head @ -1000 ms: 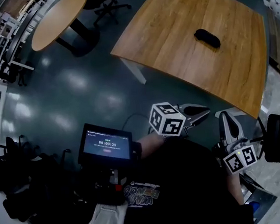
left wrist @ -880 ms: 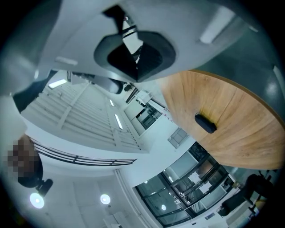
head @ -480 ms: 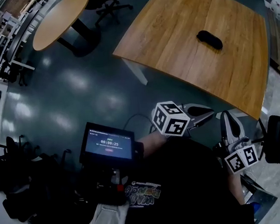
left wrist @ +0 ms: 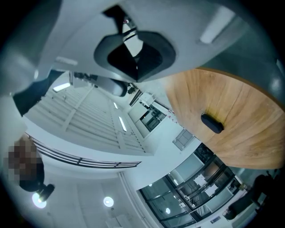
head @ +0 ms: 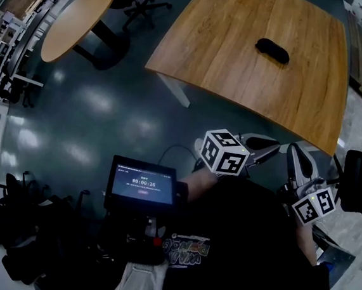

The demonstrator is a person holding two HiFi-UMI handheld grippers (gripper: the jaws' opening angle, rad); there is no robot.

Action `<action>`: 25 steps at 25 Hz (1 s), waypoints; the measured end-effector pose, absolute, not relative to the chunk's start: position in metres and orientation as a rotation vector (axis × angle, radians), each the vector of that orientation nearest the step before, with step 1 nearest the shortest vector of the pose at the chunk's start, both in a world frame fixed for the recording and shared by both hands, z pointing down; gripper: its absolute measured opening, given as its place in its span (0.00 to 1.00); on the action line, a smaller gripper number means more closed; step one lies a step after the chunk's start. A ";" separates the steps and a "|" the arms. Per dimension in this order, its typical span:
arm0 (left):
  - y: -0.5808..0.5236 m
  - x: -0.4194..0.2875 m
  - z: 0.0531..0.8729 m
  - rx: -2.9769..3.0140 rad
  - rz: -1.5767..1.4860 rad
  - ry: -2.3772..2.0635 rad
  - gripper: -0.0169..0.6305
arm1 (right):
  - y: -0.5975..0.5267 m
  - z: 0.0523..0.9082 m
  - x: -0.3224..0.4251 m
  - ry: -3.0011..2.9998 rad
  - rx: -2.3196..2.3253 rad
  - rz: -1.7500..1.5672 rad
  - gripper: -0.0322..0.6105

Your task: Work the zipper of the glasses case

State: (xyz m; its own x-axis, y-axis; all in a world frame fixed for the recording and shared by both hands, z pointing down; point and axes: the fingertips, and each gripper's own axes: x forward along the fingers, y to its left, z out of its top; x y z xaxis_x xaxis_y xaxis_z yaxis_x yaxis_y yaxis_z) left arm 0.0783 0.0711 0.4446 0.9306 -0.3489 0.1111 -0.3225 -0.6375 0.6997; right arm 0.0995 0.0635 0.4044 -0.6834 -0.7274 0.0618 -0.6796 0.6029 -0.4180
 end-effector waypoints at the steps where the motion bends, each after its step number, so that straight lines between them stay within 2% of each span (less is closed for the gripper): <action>1: 0.072 0.079 0.445 2.303 -0.045 -0.470 0.03 | 0.064 0.405 0.099 2.713 -1.195 -0.637 0.06; 25: 0.085 0.079 0.451 2.270 -0.024 -0.445 0.03 | 0.079 0.407 0.103 2.675 -1.239 -0.662 0.06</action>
